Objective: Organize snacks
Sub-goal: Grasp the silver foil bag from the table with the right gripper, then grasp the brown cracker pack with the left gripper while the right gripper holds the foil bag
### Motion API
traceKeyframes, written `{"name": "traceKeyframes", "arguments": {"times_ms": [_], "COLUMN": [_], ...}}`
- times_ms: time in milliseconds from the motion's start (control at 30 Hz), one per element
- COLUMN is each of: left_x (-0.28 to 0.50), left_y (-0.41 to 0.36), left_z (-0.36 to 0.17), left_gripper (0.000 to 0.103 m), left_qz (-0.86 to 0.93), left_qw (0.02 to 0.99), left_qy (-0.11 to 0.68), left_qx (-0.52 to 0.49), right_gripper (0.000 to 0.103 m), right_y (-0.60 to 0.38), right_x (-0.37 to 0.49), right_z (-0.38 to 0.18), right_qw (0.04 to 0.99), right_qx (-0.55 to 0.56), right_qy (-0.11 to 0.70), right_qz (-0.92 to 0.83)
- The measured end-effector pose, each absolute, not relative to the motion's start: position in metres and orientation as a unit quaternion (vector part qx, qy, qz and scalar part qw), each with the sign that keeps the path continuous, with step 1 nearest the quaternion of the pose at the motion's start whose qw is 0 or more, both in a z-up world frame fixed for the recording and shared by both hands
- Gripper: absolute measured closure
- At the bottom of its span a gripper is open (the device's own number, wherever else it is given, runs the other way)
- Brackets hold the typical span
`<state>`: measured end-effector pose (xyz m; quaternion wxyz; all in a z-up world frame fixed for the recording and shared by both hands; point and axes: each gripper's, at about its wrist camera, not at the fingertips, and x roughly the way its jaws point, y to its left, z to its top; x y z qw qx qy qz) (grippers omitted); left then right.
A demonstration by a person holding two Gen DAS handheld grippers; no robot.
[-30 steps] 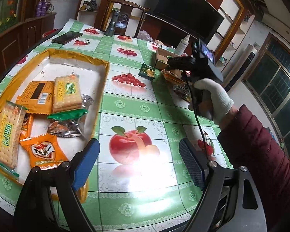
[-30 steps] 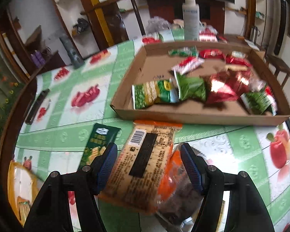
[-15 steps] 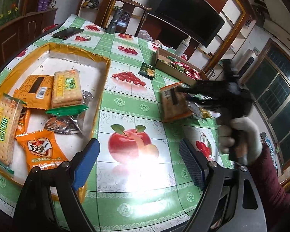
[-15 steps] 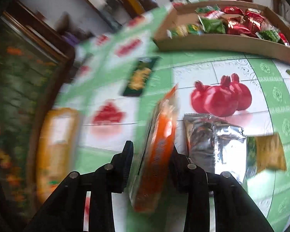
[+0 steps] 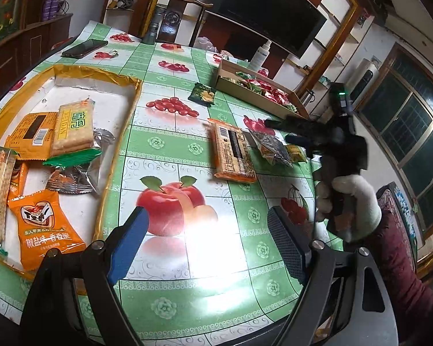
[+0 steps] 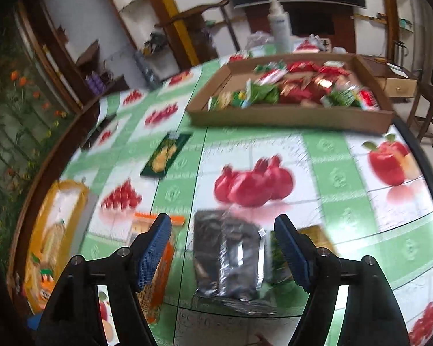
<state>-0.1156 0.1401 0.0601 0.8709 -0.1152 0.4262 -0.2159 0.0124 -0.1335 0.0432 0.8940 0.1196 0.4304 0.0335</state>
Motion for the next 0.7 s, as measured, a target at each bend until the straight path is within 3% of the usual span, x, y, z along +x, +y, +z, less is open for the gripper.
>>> {"name": "traceKeyframes", "arguments": {"times_ms": [200, 267, 300, 700], "left_x": [-0.112, -0.107, -0.105, -0.036], "left_y": [0.133, 0.129, 0.127, 0.052], "left_z": [0.059, 0.059, 0.059, 0.039], "left_gripper": [0.019, 0.019, 0.019, 0.019], "left_qz": [-0.210, -0.208, -0.207, -0.207], "left_qw": [0.870, 0.868, 0.868, 0.852], "left_qy": [0.434, 0.438, 0.439, 0.480], "left_qx": [-0.107, -0.103, -0.100, -0.018], "right_gripper": [0.028, 0.043, 0.043, 0.043], "right_y": [-0.114, -0.108, -0.106, -0.135], "right_x": [0.017, 0.011, 0.009, -0.005], "right_z": [0.011, 0.008, 0.006, 0.017], "right_qw": [0.894, 0.899, 0.900, 0.908], "right_qx": [0.048, 0.022, 0.020, 0.133], "right_qy": [0.445, 0.438, 0.435, 0.394], "right_qz": [-0.003, -0.006, -0.001, 0.045]}}
